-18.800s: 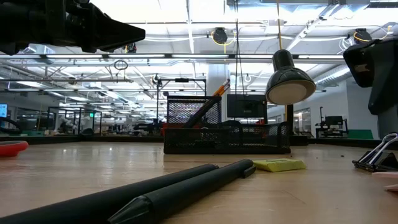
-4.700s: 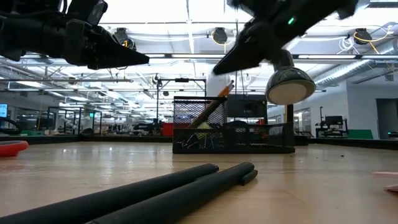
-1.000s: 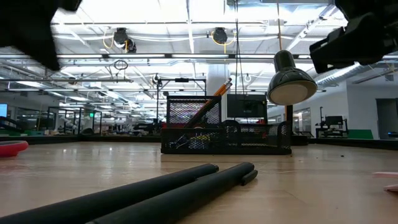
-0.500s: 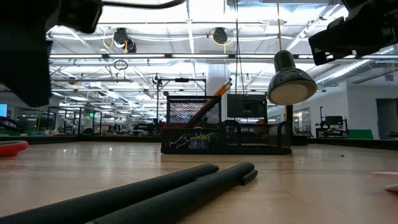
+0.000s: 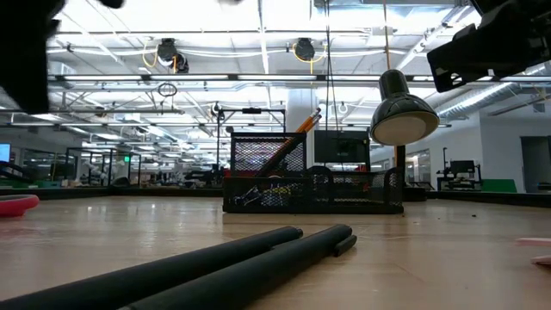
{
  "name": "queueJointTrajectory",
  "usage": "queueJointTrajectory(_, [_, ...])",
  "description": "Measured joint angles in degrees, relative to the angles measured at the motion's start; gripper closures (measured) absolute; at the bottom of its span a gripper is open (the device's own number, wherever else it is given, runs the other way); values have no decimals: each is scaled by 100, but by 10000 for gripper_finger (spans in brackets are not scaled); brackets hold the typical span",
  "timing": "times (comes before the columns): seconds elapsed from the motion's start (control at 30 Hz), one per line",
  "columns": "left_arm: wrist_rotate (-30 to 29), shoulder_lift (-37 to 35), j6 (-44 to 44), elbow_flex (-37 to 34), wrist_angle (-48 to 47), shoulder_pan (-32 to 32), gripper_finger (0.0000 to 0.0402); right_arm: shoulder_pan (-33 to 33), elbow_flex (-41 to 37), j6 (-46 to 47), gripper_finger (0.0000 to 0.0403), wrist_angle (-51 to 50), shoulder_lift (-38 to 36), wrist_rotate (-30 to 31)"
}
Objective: Pick and place office supplies into organizer
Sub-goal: Put the red scissors into the black desk organizer
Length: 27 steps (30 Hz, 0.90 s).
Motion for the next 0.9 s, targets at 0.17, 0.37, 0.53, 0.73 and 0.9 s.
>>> queueJointTrajectory(0.17, [440,-11,-1198,77,-1288,-33,330,0,0,-1,403,-1,0,0])
queueJointTrajectory(0.37, [474,-9,-1079,-148,-1272,89,329,0,1,-1,403,-2,0,0])
queueJointTrajectory(0.53, [746,-9,-991,-514,-1154,244,318,0,2,-2,403,-4,0,0])
queueJointTrajectory(0.73, [1146,-9,-1017,-1072,-805,480,233,0,2,0,403,-4,1,-9])
queueJointTrajectory(0.9, [1296,-9,-949,-1278,-654,643,162,0,3,0,403,-4,1,-10])
